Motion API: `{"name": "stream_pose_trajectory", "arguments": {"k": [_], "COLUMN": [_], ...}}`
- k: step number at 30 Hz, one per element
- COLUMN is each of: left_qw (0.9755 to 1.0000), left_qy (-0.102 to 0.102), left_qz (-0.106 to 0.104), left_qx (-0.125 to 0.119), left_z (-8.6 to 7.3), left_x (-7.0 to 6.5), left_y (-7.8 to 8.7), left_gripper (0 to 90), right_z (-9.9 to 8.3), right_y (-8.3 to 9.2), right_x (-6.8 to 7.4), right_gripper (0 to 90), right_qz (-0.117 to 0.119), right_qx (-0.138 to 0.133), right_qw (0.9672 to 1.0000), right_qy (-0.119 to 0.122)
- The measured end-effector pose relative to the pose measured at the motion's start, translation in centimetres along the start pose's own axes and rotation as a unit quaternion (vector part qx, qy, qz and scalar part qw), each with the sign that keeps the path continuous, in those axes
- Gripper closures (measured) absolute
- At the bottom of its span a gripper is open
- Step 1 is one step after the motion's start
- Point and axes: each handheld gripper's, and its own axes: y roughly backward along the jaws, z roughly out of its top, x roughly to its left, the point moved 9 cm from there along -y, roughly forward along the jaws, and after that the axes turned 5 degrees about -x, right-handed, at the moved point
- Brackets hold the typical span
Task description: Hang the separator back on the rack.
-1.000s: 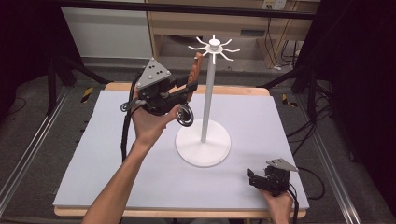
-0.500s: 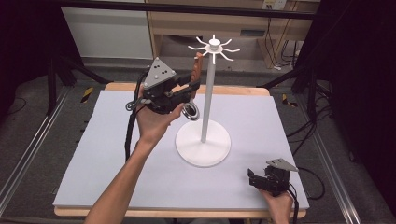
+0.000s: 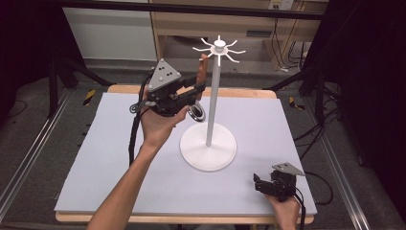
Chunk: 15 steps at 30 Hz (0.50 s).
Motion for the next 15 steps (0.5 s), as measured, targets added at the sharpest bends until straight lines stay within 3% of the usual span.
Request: {"name": "stream_pose_trajectory", "arguments": {"k": [9,15], "left_qw": [1.0,1.0], "left_qy": [0.0,-0.003], "left_qz": [0.001,0.002], "left_qx": [-0.003,0.008], "left_z": [-0.6,-1.9], "left_x": [0.2,0.7], "left_y": [1.1,2.5], "left_gripper": [62.6,60.6], "right_z": [0.0,0.0], "right_y": [0.0,0.0], "right_x": [-0.1,-0.2], "right_gripper": [11.4,11.4], "right_qz": [0.0,-0.002], "right_qx": [-0.002,-0.001], "right_qw": [1.0,1.0], "right_qy": [0.002,0.002]}}
